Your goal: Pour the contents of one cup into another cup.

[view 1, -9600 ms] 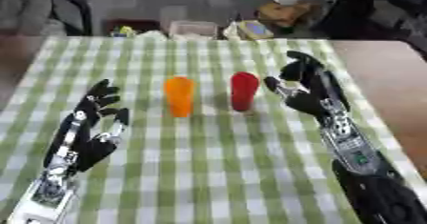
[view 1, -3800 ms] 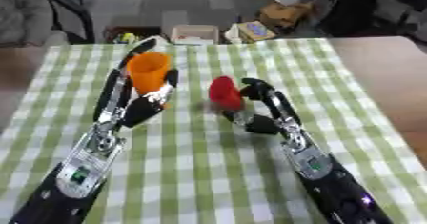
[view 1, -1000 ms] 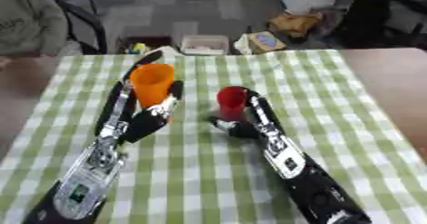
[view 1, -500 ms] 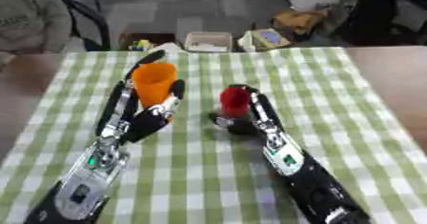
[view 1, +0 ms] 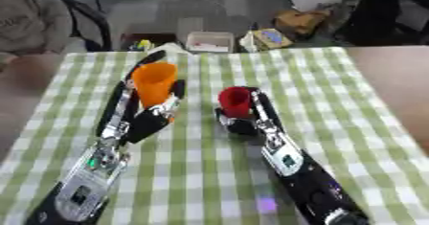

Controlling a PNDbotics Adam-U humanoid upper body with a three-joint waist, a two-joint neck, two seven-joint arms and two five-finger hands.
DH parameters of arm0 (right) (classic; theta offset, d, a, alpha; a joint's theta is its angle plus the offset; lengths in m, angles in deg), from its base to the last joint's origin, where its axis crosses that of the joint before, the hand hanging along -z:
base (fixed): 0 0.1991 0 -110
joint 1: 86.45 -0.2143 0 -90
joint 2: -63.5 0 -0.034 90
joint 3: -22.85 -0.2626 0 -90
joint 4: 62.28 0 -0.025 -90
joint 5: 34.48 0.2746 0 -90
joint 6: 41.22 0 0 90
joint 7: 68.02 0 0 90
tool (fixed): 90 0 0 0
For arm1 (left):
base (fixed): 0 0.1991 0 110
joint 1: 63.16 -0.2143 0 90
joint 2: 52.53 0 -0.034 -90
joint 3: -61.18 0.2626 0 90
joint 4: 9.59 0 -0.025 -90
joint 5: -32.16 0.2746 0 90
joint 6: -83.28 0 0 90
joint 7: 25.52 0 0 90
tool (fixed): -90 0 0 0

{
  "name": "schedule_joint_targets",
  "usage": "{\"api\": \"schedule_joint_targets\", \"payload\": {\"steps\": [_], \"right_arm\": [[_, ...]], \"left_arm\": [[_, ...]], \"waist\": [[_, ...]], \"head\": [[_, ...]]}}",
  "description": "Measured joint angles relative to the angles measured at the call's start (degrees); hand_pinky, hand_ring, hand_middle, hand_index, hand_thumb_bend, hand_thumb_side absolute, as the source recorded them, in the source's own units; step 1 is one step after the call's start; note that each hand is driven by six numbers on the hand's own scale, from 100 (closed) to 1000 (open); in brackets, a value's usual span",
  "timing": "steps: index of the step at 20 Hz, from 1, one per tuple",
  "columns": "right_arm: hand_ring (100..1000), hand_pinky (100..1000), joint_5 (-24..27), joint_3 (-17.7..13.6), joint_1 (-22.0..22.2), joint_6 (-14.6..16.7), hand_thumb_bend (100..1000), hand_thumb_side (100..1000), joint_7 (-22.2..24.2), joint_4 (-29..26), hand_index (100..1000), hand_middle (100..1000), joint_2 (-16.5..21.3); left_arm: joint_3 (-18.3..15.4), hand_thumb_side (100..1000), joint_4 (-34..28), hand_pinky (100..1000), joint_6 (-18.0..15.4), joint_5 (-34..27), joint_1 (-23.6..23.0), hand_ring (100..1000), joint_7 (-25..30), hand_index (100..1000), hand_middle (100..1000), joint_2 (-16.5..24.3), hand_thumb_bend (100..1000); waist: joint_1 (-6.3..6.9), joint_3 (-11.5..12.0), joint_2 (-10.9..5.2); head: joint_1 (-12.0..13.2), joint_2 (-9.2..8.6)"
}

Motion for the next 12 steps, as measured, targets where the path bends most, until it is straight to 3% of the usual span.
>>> {"api": "schedule_joint_targets", "payload": {"steps": [8,12], "right_arm": [[222,301,3.15,0.39,-0.18,0.1,100,100,0.46,-0.94,507,271,0.5],[221,303,3.74,1.13,-2.3,0.24,100,100,1.93,-1.6,511,271,2.25]], "left_arm": [[0.26,525,-0.72,576,0.39,-1.17,-0.4,393,-0.02,911,301,0.24,100],[0.99,532,-1.36,576,0.71,-1.9,-1.73,392,0.34,905,300,0.9,100]], "waist": [[-0.28,-0.47,-0.05],[-0.83,-0.49,-0.35]], "head": [[-0.11,-0.43],[-0.22,-0.44]]}}
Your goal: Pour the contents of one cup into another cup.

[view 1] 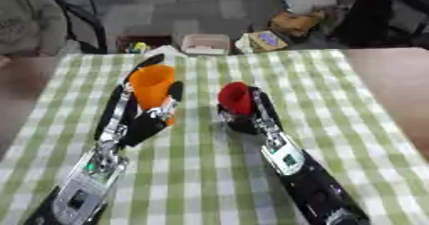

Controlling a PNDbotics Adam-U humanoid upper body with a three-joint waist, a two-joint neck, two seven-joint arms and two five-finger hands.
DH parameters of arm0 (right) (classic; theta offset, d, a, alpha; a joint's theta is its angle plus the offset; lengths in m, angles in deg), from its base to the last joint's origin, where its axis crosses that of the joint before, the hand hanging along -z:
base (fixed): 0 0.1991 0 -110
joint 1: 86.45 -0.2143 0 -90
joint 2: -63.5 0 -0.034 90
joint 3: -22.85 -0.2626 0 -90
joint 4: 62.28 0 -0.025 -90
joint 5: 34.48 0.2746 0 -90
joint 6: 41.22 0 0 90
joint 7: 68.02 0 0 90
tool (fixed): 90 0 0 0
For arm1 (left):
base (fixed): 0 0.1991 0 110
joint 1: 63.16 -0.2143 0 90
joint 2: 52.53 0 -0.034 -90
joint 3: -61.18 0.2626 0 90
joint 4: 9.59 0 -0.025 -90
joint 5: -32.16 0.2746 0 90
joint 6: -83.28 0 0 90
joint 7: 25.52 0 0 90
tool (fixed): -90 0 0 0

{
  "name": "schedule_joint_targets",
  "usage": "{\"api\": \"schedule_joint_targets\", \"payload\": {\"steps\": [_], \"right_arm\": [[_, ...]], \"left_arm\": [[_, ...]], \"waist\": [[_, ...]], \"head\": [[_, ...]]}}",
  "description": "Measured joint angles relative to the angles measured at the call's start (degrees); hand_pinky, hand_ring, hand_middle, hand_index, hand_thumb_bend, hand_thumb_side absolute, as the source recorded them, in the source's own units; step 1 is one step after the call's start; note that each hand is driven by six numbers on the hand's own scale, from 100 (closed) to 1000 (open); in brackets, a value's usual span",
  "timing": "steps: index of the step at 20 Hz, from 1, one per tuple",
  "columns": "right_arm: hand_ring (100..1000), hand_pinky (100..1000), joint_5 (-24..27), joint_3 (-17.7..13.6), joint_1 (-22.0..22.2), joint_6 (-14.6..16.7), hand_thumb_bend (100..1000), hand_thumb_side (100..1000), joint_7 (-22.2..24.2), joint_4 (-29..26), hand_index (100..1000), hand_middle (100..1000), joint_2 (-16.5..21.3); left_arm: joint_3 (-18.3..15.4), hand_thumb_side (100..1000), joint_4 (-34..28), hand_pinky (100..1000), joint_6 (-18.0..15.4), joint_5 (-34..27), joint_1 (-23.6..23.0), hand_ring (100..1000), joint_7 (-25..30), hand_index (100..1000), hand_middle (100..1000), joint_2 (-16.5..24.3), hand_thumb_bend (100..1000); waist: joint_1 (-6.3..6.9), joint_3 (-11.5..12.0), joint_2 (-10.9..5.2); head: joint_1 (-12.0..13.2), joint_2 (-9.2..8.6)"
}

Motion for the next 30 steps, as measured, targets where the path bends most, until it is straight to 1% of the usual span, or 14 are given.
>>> {"api": "schedule_joint_targets", "payload": {"steps": [6,7,8,11,15,19,23,27,30], "right_arm": [[218,302,-0.68,0.98,-4.41,0.34,100,100,2.42,-0.15,512,268,3.62],[219,303,-0.98,1.07,-5.24,0.42,100,115,2.8,-0.15,513,270,4.16],[220,305,-1.29,1.23,-6.02,0.54,100,100,3.12,-0.16,513,269,4.62],[221,305,-1.97,1.76,-8.37,0.93,100,100,3.96,-0.3,515,270,5.41],[223,306,-2.1,2.86,-10.52,1.87,100,100,5.27,-2.37,516,272,5.64],[225,307,-0.84,4.92,-11.2,3.15,100,100,7.2,-6.81,517,274,5.67],[227,306,1.11,7.49,-11.38,4.16,100,100,9.45,-12.9,518,275,5.69],[229,309,2.55,9.67,-11.38,4.58,100,100,11.45,-18.3,519,276,5.91],[231,312,2.59,10.88,-11.38,4.92,100,100,12.78,-21.08,522,278,6.14]], "left_arm": [[1.66,526,-1.38,576,0.15,-0.75,-1.11,392,1.34,874,299,1.47,100],[2.01,526,-1.59,576,0.14,-0.78,-1.28,391,1.64,866,296,1.69,100],[2.36,522,-1.74,577,0.15,-0.9,-1.38,392,1.98,867,299,1.85,100],[3.32,520,-1.97,578,0.04,-0.92,-1.51,392,3.09,857,298,2.57,100],[4.09,513,-1.62,580,-0.45,-0.41,-1.89,393,4.1,849,298,2.96,100],[4.56,511,-0.86,581,-1.19,0.28,-1.88,393,4.97,847,299,3.2,100],[4.63,511,-0.19,582,-1.79,0.81,-1.87,394,5.51,847,299,3.21,100],[4.61,512,0.16,583,-2.19,1.03,-1.87,394,5.53,847,299,3.21,100],[4.58,512,0.15,584,-2.34,0.99,-1.86,395,5.43,847,300,3.21,100]], "waist": [[-0.67,-0.27,-0.44],[-0.83,-0.37,-0.5],[-0.96,-0.42,-0.59],[-1.57,-0.94,-1.0],[-2.4,-1.53,-1.21],[-2.77,-2.18,-1.4],[-2.96,-2.33,-1.41],[-3.01,-2.34,-1.42],[-3.06,-2.33,-1.45]], "head": [[-0.05,-0.02],[-0.05,-0.02],[-0.04,-0.02],[0.09,-0.02],[0.41,-0.04],[0.65,-0.32],[0.73,-0.53],[0.73,-0.55],[0.73,-0.56]]}}
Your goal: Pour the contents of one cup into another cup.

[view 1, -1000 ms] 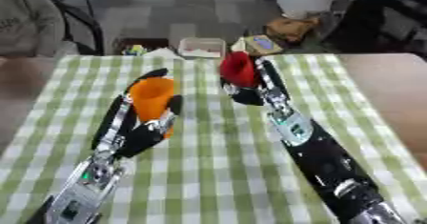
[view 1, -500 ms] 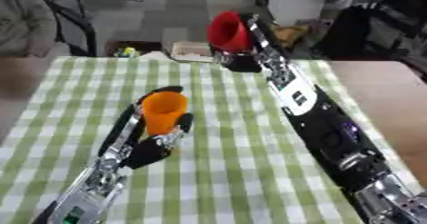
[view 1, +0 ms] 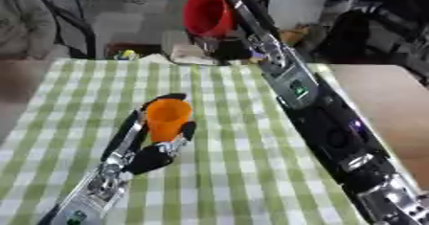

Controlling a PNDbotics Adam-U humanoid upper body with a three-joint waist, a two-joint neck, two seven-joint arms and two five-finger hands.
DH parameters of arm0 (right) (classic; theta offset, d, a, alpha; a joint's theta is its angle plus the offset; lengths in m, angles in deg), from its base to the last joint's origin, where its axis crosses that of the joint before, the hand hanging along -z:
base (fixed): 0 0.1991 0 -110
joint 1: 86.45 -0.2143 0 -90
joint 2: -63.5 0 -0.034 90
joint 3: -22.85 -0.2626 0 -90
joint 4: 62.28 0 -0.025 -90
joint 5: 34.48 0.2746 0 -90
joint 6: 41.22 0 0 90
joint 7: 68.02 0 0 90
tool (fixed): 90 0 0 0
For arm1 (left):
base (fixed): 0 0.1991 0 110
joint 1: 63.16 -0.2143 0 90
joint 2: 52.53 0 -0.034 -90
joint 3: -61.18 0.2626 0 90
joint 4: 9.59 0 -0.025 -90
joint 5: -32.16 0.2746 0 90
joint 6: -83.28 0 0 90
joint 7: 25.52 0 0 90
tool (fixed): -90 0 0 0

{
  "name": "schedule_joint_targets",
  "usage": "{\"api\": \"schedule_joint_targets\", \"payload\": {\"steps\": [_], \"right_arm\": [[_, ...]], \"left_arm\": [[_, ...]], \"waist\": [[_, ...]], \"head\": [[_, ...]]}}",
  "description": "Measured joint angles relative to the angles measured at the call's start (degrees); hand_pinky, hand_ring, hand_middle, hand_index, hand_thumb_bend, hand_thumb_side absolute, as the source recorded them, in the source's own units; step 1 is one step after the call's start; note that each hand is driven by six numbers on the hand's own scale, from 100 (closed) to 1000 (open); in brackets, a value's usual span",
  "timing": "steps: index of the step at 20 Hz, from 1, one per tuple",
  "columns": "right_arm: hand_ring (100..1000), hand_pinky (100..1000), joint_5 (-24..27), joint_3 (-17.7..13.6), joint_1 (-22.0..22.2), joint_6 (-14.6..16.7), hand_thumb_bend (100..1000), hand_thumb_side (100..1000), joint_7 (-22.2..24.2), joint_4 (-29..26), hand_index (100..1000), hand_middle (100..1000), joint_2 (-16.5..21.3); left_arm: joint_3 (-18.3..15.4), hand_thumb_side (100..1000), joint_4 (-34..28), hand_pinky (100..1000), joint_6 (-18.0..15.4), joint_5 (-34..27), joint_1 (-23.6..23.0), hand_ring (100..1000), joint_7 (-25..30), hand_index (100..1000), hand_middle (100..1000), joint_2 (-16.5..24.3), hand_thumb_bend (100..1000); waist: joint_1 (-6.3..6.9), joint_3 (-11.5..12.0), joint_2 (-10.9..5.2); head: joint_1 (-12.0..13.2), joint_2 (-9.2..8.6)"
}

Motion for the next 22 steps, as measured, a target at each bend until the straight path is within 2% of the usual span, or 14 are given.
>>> {"api": "schedule_joint_targets", "payload": {"steps": [13,22], "right_arm": [[245,327,-8.17,2.17,0.02,3.3,100,100,1.38,-1.7,534,292,0.06],[261,337,-17.6,3.19,0.01,6.78,100,100,-0.29,-2.35,545,311,0.19]], "left_arm": [[-0.31,508,-1.08,588,0.52,-0.77,0.0,397,0.55,846,301,0.01,100],[-0.31,507,-1.08,590,0.75,-0.77,0.0,399,0.81,847,303,0.01,100]], "waist": [[-0.03,0.25,-0.17],[-0.03,0.3,-0.33]], "head": [[0.03,-0.4],[0.15,-0.41]]}}
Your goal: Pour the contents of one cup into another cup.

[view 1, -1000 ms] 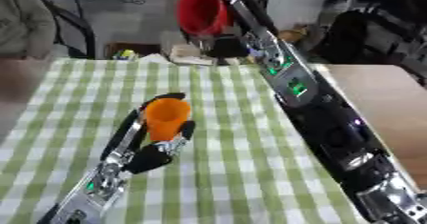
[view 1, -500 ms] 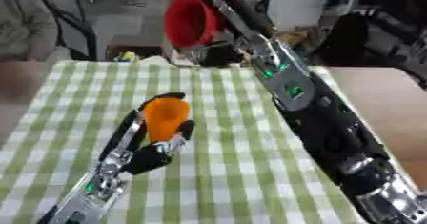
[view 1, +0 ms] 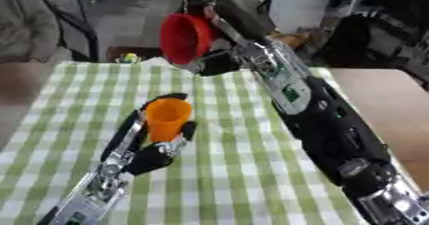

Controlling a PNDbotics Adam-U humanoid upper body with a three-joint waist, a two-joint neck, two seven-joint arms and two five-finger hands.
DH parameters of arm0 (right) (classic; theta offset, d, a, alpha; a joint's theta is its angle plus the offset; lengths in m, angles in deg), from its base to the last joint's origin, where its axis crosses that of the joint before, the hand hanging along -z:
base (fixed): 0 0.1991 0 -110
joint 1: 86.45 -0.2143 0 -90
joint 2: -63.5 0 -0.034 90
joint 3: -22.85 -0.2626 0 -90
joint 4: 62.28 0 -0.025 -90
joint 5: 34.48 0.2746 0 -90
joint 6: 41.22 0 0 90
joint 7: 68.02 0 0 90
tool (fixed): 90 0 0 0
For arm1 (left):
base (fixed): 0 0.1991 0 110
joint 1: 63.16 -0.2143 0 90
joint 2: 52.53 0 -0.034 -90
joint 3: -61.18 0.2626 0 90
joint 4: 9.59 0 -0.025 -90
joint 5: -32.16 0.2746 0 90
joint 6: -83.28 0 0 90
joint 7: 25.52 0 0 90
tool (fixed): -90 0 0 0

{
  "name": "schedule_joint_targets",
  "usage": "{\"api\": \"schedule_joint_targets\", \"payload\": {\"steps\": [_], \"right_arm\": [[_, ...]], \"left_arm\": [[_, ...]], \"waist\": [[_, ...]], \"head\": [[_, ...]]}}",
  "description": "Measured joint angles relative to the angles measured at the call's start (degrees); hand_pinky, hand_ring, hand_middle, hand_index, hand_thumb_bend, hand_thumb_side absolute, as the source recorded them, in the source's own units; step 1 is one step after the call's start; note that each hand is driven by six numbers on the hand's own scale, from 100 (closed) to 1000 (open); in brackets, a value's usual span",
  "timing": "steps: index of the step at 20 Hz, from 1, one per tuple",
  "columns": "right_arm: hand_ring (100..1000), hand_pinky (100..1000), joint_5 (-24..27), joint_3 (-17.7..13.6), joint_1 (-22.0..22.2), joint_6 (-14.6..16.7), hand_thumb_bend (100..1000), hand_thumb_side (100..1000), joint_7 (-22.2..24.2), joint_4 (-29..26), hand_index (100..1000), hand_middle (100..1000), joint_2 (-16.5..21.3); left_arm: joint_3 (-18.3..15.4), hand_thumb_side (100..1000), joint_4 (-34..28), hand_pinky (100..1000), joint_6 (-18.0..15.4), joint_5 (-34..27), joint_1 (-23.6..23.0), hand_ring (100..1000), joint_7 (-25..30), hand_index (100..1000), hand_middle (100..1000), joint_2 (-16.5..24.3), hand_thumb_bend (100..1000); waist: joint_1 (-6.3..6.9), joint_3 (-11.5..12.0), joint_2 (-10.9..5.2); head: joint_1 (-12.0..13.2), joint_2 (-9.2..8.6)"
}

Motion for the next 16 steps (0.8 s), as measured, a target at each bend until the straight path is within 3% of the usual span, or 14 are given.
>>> {"api": "schedule_joint_targets", "payload": {"steps": [16], "right_arm": [[281,363,-12.27,1.72,-0.09,4.35,100,100,-2.89,-3.2,567,351,0.25]], "left_arm": [[-0.37,507,0.02,593,0.01,-0.05,0.0,401,-0.04,849,305,0.01,100]], "waist": [[-0.01,-0.13,-0.05]], "head": [[0.21,-0.01]]}}
